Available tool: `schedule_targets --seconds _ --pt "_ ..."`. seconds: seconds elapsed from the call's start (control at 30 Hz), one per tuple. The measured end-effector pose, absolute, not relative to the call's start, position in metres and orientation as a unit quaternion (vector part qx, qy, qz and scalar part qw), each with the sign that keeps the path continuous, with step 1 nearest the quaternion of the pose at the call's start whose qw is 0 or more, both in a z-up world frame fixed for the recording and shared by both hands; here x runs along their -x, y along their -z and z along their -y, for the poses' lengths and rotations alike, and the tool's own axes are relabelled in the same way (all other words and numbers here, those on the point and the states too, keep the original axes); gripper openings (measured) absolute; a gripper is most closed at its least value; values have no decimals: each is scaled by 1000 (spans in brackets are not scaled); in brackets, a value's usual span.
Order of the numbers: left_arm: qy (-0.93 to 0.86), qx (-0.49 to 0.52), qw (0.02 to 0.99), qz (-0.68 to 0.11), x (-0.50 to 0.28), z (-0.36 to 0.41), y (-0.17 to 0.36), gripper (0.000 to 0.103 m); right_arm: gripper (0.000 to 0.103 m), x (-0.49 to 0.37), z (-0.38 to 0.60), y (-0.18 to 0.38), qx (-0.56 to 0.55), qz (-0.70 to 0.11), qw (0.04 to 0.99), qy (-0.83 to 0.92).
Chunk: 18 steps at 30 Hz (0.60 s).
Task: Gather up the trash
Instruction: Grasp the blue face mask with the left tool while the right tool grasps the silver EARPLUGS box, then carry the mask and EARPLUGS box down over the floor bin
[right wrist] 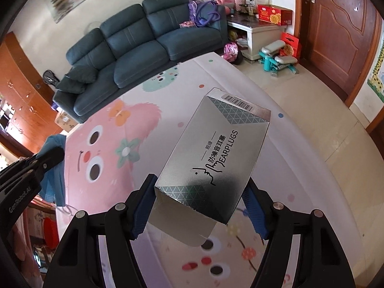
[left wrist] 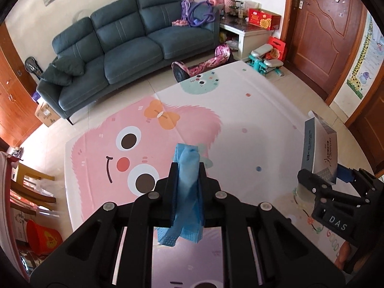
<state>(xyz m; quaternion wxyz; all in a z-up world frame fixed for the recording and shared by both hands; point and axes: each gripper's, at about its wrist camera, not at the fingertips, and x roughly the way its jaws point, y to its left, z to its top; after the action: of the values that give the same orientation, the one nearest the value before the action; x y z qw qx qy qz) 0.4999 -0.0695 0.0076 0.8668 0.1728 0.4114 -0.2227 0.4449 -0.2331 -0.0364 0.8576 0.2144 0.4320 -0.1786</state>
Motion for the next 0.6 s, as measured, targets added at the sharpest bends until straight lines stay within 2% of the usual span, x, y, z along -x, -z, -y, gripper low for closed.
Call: schedule_targets --seconds 0.3,0.6 --pt "222 -181 872 -397 -428 64 -38 11 69 -375 217 -1 -207 -404 876 160" --pt "195 -180 886 -381 -323 60 -61 11 69 -279 201 -29 -176 -384 900 111"
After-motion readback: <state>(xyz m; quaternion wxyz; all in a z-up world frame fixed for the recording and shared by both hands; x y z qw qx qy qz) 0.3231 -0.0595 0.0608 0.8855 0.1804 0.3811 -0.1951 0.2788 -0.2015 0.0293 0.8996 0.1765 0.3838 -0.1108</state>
